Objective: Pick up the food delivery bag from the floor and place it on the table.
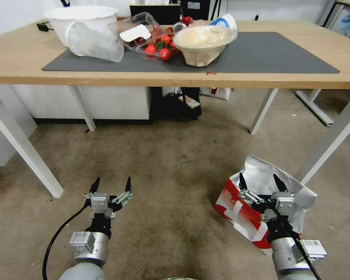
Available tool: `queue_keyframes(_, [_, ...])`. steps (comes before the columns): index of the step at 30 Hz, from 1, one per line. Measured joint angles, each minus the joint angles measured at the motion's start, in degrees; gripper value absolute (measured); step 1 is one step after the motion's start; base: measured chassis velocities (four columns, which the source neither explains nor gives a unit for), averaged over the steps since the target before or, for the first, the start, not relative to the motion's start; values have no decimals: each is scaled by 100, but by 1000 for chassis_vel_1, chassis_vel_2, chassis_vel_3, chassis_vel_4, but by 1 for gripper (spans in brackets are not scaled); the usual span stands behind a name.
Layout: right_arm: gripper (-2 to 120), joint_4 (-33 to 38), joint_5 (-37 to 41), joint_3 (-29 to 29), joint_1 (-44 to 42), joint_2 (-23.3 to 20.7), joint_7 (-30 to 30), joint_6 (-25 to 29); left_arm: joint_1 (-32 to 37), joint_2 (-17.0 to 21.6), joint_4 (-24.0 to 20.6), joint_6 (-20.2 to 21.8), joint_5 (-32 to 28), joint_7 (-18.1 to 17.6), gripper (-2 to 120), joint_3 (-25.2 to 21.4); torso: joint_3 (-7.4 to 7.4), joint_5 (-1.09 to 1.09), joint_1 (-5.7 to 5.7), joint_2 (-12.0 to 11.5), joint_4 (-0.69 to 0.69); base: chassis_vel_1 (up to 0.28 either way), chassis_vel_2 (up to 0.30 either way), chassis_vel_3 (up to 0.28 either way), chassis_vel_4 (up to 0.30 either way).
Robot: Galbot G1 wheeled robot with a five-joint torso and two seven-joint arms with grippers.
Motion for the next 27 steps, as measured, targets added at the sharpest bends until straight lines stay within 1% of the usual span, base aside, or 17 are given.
queue_keyframes(20, [100, -126, 12, 20, 4, -30, -46, 74, -32, 0, 120, -59, -43, 15, 100, 13, 0, 0, -3, 18, 0, 0, 0, 0, 0])
queue_keyframes(22, [100, -124, 57, 17, 26, -102, -85, 77, -32, -1, 122, -52, -120, 8, 100, 36, 0, 0, -2, 23, 0, 0, 0, 0, 0])
queue_keyframes(23, [100, -122, 101, 17, 50, -211, -116, 76, -35, -2, 120, -51, -132, 8, 100, 40, 0, 0, -1, 25, -1, 0, 0, 0, 0])
queue_keyframes(24, [100, -122, 101, 17, 50, -211, -116, 76, -35, -2, 120, -51, -132, 8, 100, 40, 0, 0, -1, 25, -1, 0, 0, 0, 0])
queue_keyframes(27, [100, -187, 379, 170, 288, -801, -253, 19, -32, 18, 78, -36, -143, 31, 100, 40, 0, 0, 0, 31, -1, 0, 0, 0, 0])
